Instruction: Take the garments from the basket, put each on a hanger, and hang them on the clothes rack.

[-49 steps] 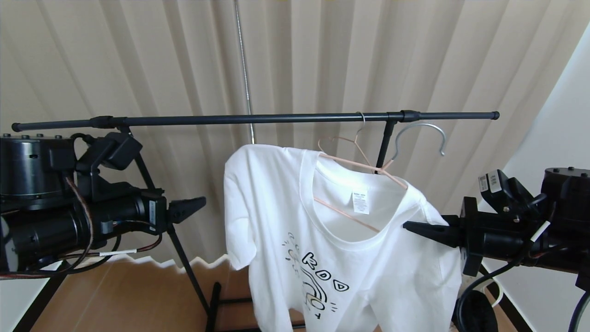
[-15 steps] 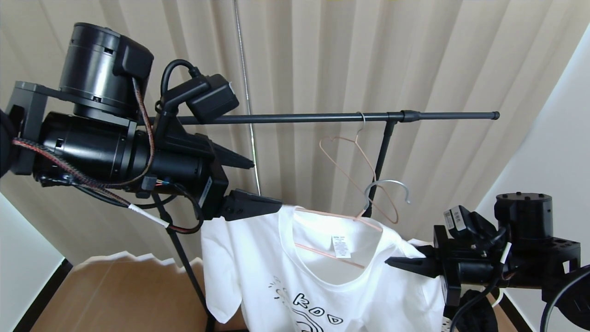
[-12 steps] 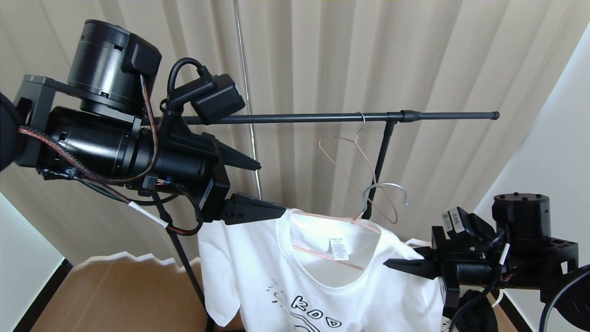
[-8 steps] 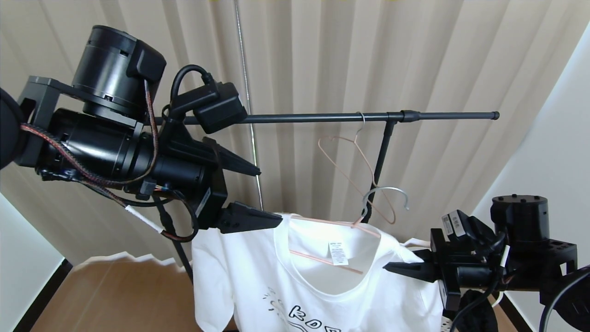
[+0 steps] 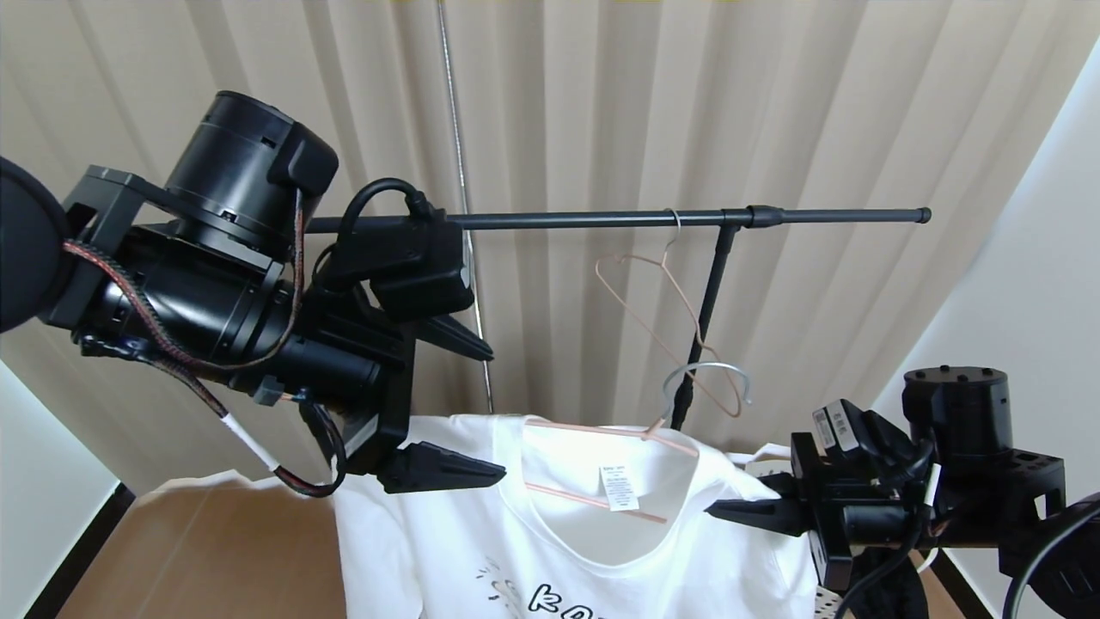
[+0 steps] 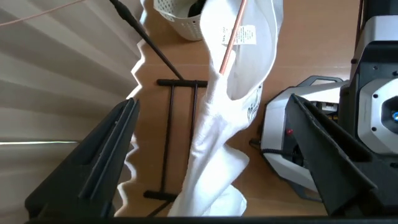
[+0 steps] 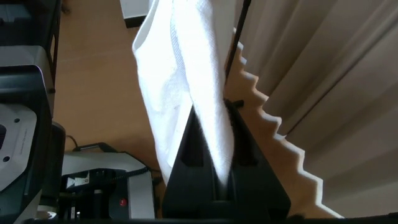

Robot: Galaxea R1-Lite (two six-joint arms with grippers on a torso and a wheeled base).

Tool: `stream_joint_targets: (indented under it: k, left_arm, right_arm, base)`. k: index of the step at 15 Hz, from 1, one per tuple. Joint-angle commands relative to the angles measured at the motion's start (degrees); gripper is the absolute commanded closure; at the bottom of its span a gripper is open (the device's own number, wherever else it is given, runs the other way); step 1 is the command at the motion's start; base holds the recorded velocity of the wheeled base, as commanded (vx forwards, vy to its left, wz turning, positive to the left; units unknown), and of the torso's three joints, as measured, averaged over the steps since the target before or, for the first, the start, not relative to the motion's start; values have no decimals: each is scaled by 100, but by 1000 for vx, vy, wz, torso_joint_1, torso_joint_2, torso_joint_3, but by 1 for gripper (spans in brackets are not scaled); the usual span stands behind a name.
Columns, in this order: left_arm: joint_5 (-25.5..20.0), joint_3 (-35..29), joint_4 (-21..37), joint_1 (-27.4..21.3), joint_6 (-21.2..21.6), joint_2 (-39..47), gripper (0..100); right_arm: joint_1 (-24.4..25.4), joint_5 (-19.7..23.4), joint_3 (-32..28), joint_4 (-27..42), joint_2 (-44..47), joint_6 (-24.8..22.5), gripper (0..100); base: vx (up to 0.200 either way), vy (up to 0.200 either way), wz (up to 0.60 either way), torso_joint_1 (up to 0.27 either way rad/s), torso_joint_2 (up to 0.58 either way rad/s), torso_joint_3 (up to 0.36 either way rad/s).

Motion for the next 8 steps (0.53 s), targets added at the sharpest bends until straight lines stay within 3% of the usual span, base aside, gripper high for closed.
stream_joint_targets:
  k: [1, 3, 8]
  left_arm:
    - [-1, 2, 100, -7, 283, 104, 0]
    - [-19, -15, 135, -25, 512, 236, 0]
    - [-177, -156, 135, -51, 503, 491, 0]
  right_arm:
    - [79, 2, 3, -2, 10, -1, 100]
    - [140, 2, 11, 7, 1, -1, 100]
    - [307, -25, 29, -11, -26, 16, 100]
  base:
    - [0, 0, 0, 0, 0, 0]
    - [0, 0, 0, 0, 0, 0]
    - [0, 0, 0, 0, 0, 0]
